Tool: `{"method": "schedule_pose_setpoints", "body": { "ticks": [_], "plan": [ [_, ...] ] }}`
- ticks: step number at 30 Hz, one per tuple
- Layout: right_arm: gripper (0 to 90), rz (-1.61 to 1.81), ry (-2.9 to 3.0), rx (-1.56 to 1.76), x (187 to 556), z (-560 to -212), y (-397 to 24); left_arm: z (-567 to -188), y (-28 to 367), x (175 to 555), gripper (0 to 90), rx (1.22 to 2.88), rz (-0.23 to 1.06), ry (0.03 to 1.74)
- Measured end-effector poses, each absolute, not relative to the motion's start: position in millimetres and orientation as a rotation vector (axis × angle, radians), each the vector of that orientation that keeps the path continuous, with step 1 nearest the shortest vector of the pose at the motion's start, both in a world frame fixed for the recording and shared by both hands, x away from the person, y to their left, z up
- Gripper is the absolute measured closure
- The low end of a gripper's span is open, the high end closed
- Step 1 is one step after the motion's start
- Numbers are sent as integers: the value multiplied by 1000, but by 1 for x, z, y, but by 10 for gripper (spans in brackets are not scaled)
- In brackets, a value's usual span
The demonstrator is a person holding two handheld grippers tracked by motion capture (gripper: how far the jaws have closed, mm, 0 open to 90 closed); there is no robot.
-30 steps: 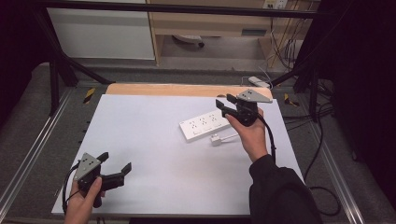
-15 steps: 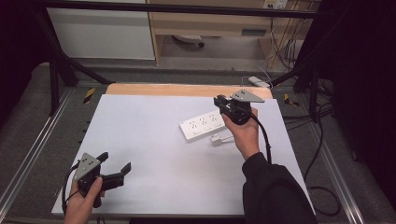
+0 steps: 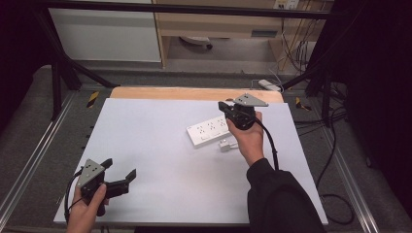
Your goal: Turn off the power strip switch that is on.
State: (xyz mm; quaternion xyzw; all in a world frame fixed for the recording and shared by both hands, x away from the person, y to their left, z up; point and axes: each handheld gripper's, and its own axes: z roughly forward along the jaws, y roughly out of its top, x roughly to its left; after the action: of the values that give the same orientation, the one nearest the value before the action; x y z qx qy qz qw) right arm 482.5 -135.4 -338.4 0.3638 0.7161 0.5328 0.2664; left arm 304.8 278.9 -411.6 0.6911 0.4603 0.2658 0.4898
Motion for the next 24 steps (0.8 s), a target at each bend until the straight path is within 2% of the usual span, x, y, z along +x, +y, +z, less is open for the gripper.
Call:
{"method": "schedule_pose_setpoints", "body": {
  "ticks": [24],
  "plan": [
    [900,1341,2045,1027,499,-357,-116,-412,279,305,44,1682,650,1123]
  ]
}}
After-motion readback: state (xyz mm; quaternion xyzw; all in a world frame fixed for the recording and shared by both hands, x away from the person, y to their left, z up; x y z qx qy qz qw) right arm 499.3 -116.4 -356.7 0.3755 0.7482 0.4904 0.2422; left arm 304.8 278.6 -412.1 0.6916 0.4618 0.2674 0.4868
